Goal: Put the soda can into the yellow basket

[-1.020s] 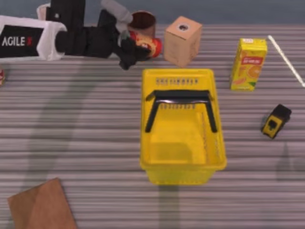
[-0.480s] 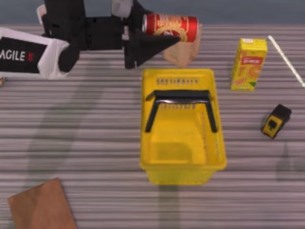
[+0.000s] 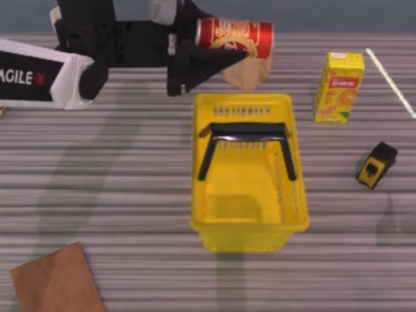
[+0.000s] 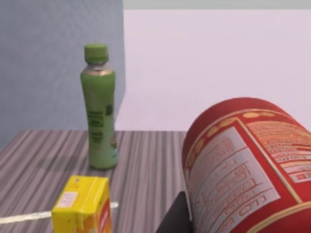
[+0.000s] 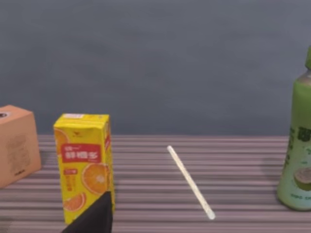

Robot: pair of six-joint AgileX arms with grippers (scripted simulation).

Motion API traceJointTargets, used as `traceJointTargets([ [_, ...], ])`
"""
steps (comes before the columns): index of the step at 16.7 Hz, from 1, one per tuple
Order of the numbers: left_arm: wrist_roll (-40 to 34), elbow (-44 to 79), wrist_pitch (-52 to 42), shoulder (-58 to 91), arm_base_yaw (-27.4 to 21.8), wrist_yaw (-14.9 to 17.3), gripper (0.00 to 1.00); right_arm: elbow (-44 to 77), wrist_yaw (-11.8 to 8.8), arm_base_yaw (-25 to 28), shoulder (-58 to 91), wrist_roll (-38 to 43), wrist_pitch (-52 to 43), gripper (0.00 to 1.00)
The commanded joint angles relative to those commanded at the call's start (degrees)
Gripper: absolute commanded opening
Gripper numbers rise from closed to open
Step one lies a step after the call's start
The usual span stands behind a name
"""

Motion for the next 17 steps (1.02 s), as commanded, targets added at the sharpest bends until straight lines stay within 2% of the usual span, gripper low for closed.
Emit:
traceJointTargets([
  [3, -0.06, -0.63, 4.10, 3.52, 0.23, 0.19, 0.00, 0.00, 0.00, 0.00, 0.00, 0.00, 0.00, 1.00],
  [8, -0.37, -2.88, 16.04, 12.37, 1.00, 0.20, 0.00, 0.00, 0.00, 0.00, 0.00, 0.00, 0.00, 1.00],
  [14, -0.44, -3.47, 18.08, 14.17, 1.16, 0.14, 0.00, 0.00, 0.00, 0.00, 0.00, 0.00, 0.00, 1.00],
  [17, -0.44, -3.47, 18.08, 14.17, 1.16, 0.14, 0.23, 0.00, 0.00, 0.00, 0.00, 0.00, 0.00, 1.00],
])
